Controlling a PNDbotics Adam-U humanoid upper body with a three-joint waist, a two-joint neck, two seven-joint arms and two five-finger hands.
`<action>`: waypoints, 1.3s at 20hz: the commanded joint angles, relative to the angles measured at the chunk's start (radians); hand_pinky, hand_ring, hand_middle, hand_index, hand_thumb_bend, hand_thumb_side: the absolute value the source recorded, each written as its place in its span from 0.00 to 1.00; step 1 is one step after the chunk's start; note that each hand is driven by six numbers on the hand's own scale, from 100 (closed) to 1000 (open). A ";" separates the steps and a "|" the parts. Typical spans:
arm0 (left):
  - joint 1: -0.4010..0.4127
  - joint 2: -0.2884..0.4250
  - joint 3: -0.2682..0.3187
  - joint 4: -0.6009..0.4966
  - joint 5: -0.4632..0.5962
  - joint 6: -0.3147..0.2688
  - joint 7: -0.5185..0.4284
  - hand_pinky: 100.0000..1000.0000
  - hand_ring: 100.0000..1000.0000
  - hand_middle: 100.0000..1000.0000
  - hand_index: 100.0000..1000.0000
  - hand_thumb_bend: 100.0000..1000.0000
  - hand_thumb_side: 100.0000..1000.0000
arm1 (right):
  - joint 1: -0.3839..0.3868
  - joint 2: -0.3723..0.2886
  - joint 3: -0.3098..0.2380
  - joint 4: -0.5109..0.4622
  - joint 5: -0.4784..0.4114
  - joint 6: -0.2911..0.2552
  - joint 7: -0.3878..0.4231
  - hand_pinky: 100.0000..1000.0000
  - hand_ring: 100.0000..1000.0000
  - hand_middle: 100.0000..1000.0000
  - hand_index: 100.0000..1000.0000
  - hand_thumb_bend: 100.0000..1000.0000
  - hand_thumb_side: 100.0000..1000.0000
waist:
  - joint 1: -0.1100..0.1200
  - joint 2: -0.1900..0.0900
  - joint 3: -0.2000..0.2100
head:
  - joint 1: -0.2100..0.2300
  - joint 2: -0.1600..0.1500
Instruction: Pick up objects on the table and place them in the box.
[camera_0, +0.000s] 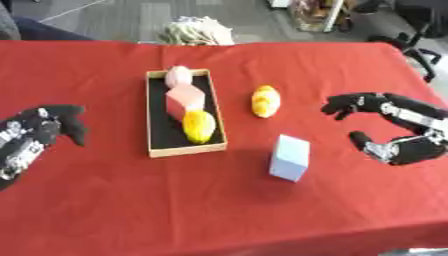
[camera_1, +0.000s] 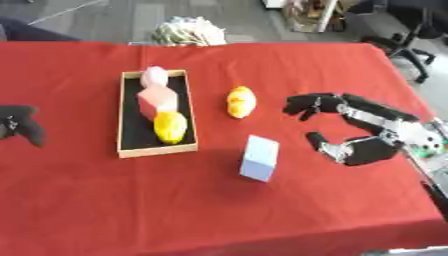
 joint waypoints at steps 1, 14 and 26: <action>-0.004 -0.013 -0.002 -0.015 -0.005 0.017 -0.013 0.67 0.51 0.54 0.83 0.00 0.86 | -0.037 -0.030 0.031 0.025 0.102 -0.179 0.173 0.81 0.89 0.90 1.00 0.00 0.57 | -0.005 -0.024 0.002 | -0.013 -0.004; 0.007 -0.025 -0.012 -0.013 -0.017 0.025 -0.037 0.66 0.50 0.53 0.83 0.00 0.88 | -0.117 0.048 0.091 0.120 0.386 -0.275 0.144 0.85 0.92 0.93 1.00 0.00 0.76 | -0.004 -0.020 0.000 | -0.028 -0.004; 0.009 -0.035 -0.018 -0.013 -0.033 0.024 -0.053 0.66 0.49 0.52 0.84 0.00 0.89 | -0.160 0.116 0.098 0.223 0.542 -0.287 0.122 0.87 0.97 0.95 1.00 0.00 0.81 | -0.002 -0.018 0.002 | -0.036 -0.004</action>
